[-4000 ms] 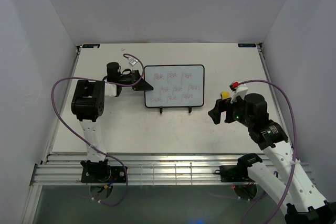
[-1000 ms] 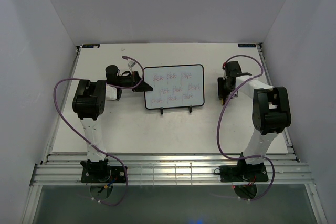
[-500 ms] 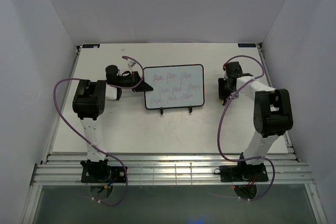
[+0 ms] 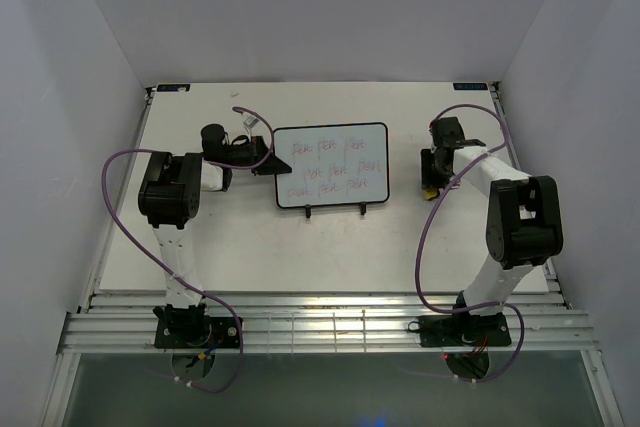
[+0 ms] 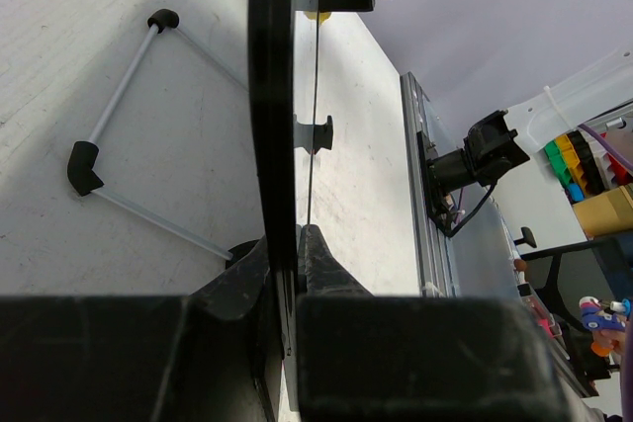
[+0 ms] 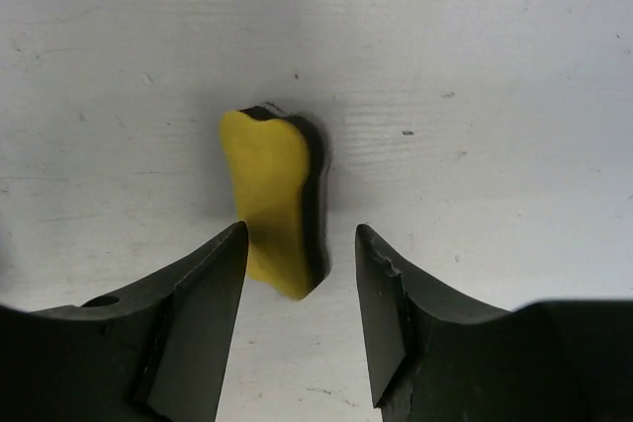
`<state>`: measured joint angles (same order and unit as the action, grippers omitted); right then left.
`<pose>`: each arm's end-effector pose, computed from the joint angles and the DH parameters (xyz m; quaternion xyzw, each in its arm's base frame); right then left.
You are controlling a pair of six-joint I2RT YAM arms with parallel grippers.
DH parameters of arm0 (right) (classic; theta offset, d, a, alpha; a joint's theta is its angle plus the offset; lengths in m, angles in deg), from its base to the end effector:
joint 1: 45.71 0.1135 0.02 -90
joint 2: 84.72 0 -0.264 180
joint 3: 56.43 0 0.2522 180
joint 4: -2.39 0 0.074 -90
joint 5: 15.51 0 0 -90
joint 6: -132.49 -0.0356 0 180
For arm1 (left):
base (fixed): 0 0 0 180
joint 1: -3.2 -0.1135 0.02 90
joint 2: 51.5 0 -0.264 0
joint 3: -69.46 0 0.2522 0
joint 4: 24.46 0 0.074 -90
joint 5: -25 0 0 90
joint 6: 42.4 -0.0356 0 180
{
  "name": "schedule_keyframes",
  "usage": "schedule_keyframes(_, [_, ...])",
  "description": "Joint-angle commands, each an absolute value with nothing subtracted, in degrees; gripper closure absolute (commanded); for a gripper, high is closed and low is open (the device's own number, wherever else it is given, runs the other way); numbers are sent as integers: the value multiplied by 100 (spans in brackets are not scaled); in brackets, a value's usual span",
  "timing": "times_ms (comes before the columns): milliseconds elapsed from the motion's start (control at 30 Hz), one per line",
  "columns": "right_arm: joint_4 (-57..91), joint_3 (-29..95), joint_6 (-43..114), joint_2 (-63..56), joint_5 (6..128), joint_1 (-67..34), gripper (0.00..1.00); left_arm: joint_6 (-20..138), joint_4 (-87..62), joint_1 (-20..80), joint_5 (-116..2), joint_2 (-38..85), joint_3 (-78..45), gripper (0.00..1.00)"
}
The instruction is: Erase the whiteboard
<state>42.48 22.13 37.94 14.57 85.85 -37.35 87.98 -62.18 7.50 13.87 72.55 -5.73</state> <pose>0.3489 0.0442 0.1897 -0.0071 0.9633 -0.0670 0.2598 0.4093 -0.0658 0.1267 0.1989 0.6922 -0.6403 0.2672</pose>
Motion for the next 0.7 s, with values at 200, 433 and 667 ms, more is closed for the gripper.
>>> schedule_keyframes(200, [4402, 2185, 3669, 1144, 8830, -3771, 47, 8750, -6317, 663, 1128, 6891, -617, 100])
schedule_keyframes(433, [4384, 2457, 3722, 1521, 8601, -3780, 46, 8838, -6413, 663, 1155, 6865, -582, 100])
schedule_keyframes(667, [4401, 2694, 3792, 1811, 8601, -3771, 45, 8864, -6466, 628, 1155, 6899, -556, 100])
